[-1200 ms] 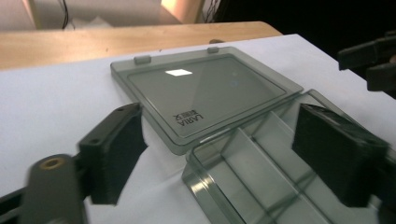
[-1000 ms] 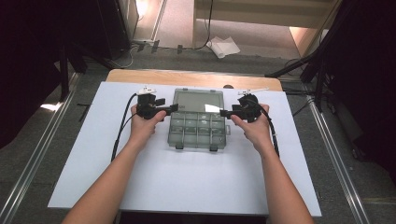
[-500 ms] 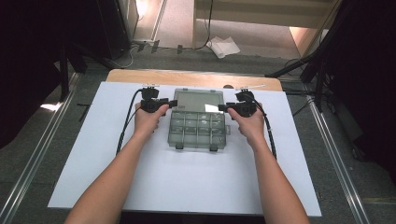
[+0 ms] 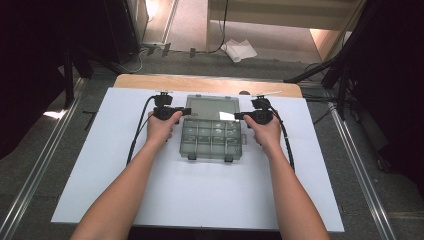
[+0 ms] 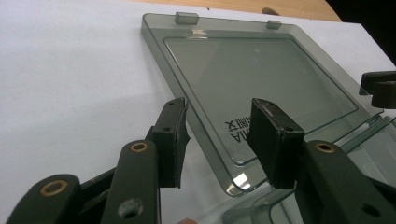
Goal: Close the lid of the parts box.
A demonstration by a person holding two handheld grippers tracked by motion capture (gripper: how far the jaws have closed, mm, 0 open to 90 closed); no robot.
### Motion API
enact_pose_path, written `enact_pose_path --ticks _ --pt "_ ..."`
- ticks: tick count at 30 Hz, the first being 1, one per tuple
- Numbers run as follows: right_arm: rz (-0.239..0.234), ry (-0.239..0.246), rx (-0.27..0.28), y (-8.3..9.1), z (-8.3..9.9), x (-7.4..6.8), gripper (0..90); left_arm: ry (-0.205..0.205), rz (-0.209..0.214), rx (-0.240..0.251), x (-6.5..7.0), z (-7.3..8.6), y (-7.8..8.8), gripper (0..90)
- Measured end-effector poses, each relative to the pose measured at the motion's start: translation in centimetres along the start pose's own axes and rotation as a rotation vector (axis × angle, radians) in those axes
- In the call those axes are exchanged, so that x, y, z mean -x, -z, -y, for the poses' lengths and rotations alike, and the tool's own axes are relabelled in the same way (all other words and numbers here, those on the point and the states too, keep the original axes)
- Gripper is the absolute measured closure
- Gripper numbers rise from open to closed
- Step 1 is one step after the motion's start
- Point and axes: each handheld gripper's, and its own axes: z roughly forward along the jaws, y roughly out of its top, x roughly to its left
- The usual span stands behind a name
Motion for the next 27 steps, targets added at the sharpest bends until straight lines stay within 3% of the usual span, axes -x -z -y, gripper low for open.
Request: enact_pose_path --ticks 3,7,15,20,22,24,27 --pt "-0.016 -0.017 0.004 -0.2 0.0 0.2 61.1 -0.005 0.003 -0.016 0.2 -0.1 -0.3 53.7" --pt "-0.022 -0.027 -0.031 -0.8 -0.1 0.5 59.9 0.006 0.010 -0.022 0.1 -0.1 -0.6 50.8" --pt "-0.060 -0.071 -0.050 -1.4 -0.2 1.1 55.2 0.042 0.034 -0.042 -0.3 0.1 -1.2 44.3" --pt "-0.090 -0.100 -0.058 -1.7 -0.2 1.5 53.4 0.055 0.044 -0.047 -0.4 0.1 -1.3 44.5" --pt "-0.126 -0.127 -0.066 -1.8 -0.2 1.7 54.4 0.068 0.060 -0.047 -0.5 0.1 -1.3 47.6" --pt "-0.161 -0.115 -0.065 -2.0 -0.1 1.9 55.1 0.070 0.056 -0.038 -0.3 0.1 -1.3 48.9" --pt "-0.145 -0.092 -0.046 -1.8 -0.1 1.5 58.5 0.064 0.045 -0.010 -0.2 -0.1 -1.0 53.4"
